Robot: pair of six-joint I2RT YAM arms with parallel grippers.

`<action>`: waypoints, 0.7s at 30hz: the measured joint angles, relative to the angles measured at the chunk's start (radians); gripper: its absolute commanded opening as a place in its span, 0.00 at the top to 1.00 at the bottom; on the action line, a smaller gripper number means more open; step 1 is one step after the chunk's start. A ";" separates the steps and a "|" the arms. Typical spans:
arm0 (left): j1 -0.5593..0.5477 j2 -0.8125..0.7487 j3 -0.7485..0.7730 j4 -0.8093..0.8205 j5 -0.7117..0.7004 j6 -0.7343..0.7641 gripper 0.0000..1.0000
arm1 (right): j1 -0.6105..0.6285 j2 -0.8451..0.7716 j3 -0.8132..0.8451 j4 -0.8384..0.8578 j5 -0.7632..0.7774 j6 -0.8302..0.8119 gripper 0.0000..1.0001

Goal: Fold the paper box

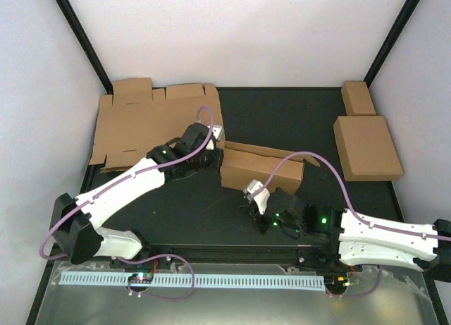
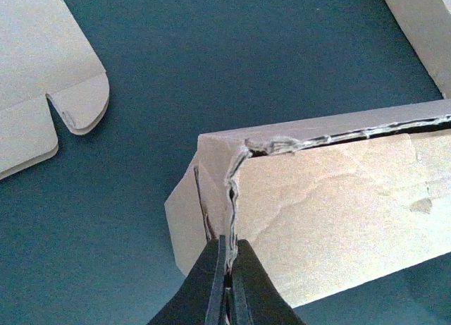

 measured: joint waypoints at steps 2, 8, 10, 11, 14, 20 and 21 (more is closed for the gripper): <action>0.000 0.000 0.000 0.000 0.000 0.000 0.98 | 0.000 0.022 0.000 0.010 0.050 0.005 0.98; -0.001 0.000 0.002 -0.004 0.000 0.000 0.98 | 0.001 0.106 0.016 0.026 0.192 0.016 0.98; -0.004 0.000 0.010 -0.016 0.000 0.000 0.98 | -0.002 0.147 0.036 0.031 0.229 0.016 0.98; -0.006 0.000 0.012 -0.023 0.000 0.000 0.98 | -0.007 0.168 0.049 0.032 0.242 0.016 0.98; -0.006 0.000 0.017 -0.033 0.000 0.000 0.98 | -0.028 0.227 0.082 0.051 0.261 0.014 0.98; -0.014 0.001 0.028 -0.054 -0.001 0.000 0.98 | -0.140 0.285 0.100 0.124 0.220 -0.006 0.98; -0.014 0.003 0.029 -0.054 -0.001 0.000 0.98 | -0.154 0.292 0.102 0.129 0.213 -0.009 0.98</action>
